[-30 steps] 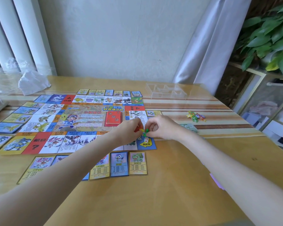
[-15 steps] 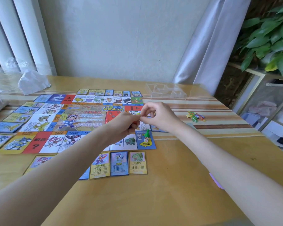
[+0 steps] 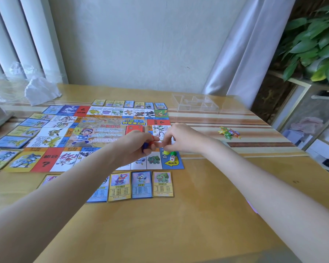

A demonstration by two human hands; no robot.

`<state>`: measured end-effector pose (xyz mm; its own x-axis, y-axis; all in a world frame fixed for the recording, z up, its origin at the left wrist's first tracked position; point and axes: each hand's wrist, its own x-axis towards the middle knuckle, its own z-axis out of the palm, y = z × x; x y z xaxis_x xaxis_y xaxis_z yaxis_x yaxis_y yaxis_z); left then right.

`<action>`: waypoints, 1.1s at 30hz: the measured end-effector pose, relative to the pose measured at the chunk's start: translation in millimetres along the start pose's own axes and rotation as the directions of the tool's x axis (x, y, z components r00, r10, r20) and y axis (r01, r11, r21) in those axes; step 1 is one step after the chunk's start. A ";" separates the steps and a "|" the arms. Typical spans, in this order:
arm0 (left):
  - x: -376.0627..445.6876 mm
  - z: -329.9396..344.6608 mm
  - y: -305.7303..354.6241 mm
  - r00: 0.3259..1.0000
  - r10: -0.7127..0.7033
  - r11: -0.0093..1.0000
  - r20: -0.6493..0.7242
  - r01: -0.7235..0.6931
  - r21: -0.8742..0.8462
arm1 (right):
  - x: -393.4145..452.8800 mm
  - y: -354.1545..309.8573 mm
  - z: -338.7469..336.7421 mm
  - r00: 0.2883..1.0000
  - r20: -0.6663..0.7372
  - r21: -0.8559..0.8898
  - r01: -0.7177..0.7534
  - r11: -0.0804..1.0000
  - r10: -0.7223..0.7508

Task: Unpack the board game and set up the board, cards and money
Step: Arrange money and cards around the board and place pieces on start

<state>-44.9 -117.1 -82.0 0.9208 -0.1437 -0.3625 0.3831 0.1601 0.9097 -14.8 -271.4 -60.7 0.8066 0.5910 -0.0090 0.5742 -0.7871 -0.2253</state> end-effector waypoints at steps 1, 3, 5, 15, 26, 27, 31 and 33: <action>-0.1 -0.5 -0.7 1.000 -0.009 1.000 0.002 0.009 0.010 | -0.4 1.2 1.1 1.000 0.007 0.003 -0.007 1.000 0.007; 0.4 -2.1 -2.0 1.000 -0.025 0.999 -0.002 0.025 0.026 | -1.5 2.9 2.4 1.000 0.024 0.005 -0.009 1.000 0.009; 1.2 -2.8 -2.8 0.999 -0.036 0.999 -0.002 0.036 0.030 | -3.0 4.2 1.3 1.000 0.013 0.055 -0.013 0.998 0.012; 6.8 19.0 6.3 0.999 -0.011 0.987 -0.051 0.003 -0.162 | -10.7 -11.6 -11.9 0.982 -0.181 0.254 0.105 0.961 -0.059; -12.5 34.7 7.7 1.000 -0.005 0.999 -0.019 0.004 -0.054 | -12.5 -10.9 -19.3 0.979 -0.197 0.281 -0.001 0.960 0.058; -14.2 34.5 8.1 1.000 -0.005 1.000 0.000 0.005 -0.009 | -13.5 -10.7 -21.3 0.983 -0.173 0.247 -0.013 0.969 0.058; -16.9 29.4 6.6 0.998 0.066 0.971 -0.022 -0.059 0.232 | -23.8 -4.6 -28.3 0.991 -0.086 0.103 -0.097 0.990 0.106; -16.7 25.1 5.3 0.986 0.146 0.959 -0.079 -0.121 0.258 | -31.8 3.7 -32.0 0.985 -0.034 0.296 -0.153 0.943 0.170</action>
<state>-60.0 -138.4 -66.0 0.9698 -0.0412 -0.2405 0.2367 -0.0806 0.9682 -33.8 -298.8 -30.1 0.8969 0.4420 -0.0136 0.3768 -0.7800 -0.4996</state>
